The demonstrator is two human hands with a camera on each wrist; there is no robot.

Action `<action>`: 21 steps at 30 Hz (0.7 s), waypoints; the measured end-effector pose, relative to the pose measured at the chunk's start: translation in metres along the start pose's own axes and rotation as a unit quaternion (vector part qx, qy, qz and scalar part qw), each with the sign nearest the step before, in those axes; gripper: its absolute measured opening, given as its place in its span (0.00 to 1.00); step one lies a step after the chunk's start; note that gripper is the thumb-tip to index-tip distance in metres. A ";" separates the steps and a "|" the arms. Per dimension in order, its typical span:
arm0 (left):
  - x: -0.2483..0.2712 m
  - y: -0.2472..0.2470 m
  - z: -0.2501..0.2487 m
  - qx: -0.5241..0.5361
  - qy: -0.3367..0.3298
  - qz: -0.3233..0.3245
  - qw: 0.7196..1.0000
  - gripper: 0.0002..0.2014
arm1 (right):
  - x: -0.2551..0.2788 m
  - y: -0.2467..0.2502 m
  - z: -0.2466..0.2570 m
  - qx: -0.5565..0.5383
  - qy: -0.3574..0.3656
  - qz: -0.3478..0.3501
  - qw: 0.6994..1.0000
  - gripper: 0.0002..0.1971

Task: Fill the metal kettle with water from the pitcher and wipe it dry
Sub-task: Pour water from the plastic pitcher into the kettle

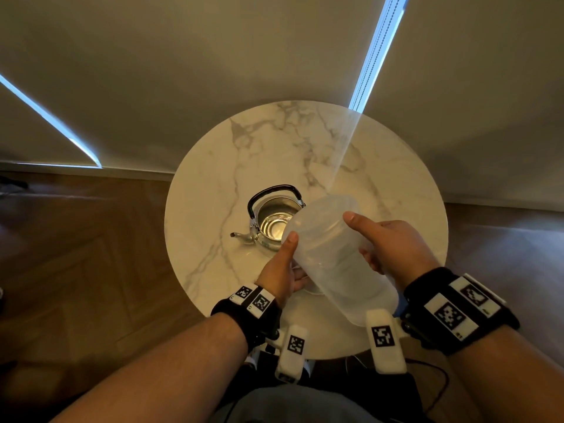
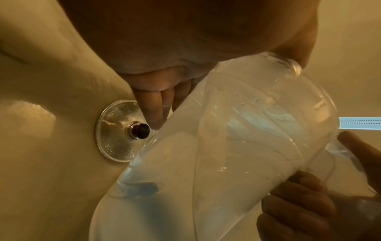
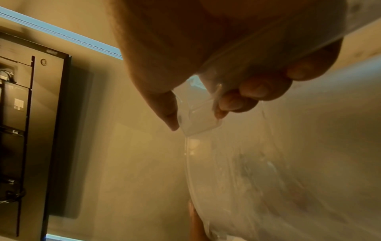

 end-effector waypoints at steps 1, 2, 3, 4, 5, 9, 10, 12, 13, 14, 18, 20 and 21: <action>-0.001 0.001 0.001 -0.001 0.000 0.000 1.000 0.43 | -0.001 0.000 0.000 0.004 -0.001 -0.002 1.000 0.33; -0.001 0.002 0.001 -0.002 0.000 0.000 1.000 0.46 | -0.001 -0.001 0.000 0.008 -0.003 -0.002 1.000 0.33; -0.002 0.002 0.001 -0.005 -0.001 0.001 1.000 0.48 | -0.002 -0.001 0.001 0.011 -0.006 -0.002 1.000 0.34; -0.002 0.003 0.001 -0.010 -0.002 0.004 1.000 0.50 | -0.002 -0.002 0.001 0.014 -0.007 -0.002 1.000 0.34; -0.002 0.003 0.001 -0.015 -0.004 0.007 1.000 0.50 | -0.002 -0.002 0.001 0.016 -0.007 -0.002 1.000 0.34; -0.003 0.008 -0.001 -0.051 -0.015 0.013 0.999 0.47 | -0.002 -0.003 0.006 0.029 0.002 -0.001 1.000 0.33; -0.004 0.011 -0.003 -0.070 -0.022 0.016 0.997 0.46 | -0.002 -0.004 0.008 0.036 0.008 -0.001 0.999 0.33; -0.004 0.017 -0.005 -0.104 -0.039 0.025 0.993 0.42 | -0.003 -0.005 0.010 0.050 0.017 0.002 0.999 0.33; -0.004 0.022 -0.006 -0.124 -0.044 0.027 0.991 0.38 | -0.003 -0.005 0.011 0.053 0.019 0.004 0.998 0.33; -0.005 0.028 -0.007 -0.140 -0.048 0.028 0.989 0.34 | -0.004 -0.005 0.012 0.055 0.019 0.006 0.998 0.33; -0.007 0.075 -0.008 -0.194 -0.078 0.003 0.978 0.26 | -0.007 -0.005 0.013 0.066 0.016 0.010 0.998 0.35; -0.001 0.112 -0.008 -0.227 -0.108 -0.018 0.968 0.32 | -0.009 -0.004 0.015 0.069 0.017 0.013 0.997 0.33; 0.005 0.130 -0.010 -0.253 -0.125 -0.025 0.959 0.35 | -0.011 -0.004 0.017 0.073 0.018 0.015 0.997 0.33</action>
Point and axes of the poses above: each hand's wrist, its own x-axis away from the middle knuckle, its own y-axis out of the back of the hand, z = x × y, the point moved 8 cm from there along -x, towards the middle knuckle, and after that the axes turned 14 degrees about -z, right-handed, at the moved point
